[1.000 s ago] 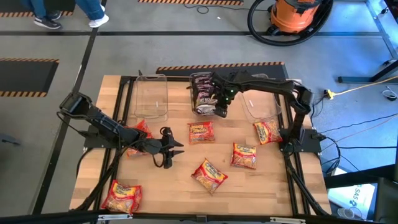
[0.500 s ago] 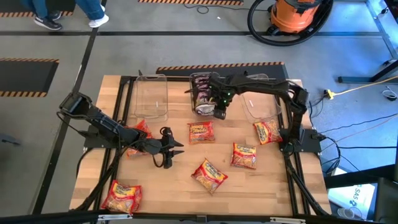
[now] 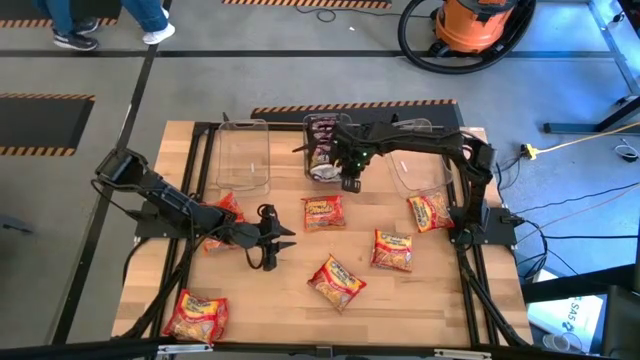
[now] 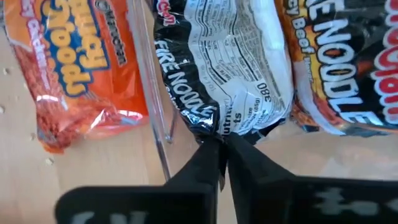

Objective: Sort Maruchan noodles
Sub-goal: Put the black noodle pack into the middle transparent bin

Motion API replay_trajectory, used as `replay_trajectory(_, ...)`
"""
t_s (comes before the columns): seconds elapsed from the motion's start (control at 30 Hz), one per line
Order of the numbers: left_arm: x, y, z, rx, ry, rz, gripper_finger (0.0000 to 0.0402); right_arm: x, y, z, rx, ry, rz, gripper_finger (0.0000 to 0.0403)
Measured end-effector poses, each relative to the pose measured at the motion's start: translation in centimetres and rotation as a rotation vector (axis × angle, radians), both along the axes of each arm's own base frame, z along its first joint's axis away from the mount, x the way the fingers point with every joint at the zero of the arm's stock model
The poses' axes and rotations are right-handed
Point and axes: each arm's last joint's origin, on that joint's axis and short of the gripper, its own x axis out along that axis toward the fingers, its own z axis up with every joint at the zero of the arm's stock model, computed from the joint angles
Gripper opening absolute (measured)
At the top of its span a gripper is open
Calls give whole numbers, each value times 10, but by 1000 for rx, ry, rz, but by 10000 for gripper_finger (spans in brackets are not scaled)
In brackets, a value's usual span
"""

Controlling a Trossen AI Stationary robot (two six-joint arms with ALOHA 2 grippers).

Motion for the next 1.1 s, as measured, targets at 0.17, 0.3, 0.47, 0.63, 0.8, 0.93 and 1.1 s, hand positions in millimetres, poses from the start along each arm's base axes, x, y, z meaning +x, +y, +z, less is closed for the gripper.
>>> replay_trajectory(0.17,0,0,0,3,-1,5,121,6,-7,5,-101,-51,-83,2)
replay_trajectory(0.3,0,0,0,3,-1,5,121,11,-11,8,-204,-86,-111,1)
replay_trajectory(0.47,0,0,0,3,-1,5,121,13,-21,10,-325,-101,-232,0)
replay_trajectory(0.63,0,0,0,3,-1,5,121,4,-30,5,-243,-79,-290,0)
replay_trajectory(0.8,0,0,0,3,-2,5,121,1,-30,-3,-200,-74,-309,5)
replay_trajectory(0.93,0,0,1,0,-7,5,121,2,-28,-3,-156,-95,-286,50)
replay_trajectory(1.1,0,0,1,0,-8,5,121,4,-30,9,-164,-104,-282,137)
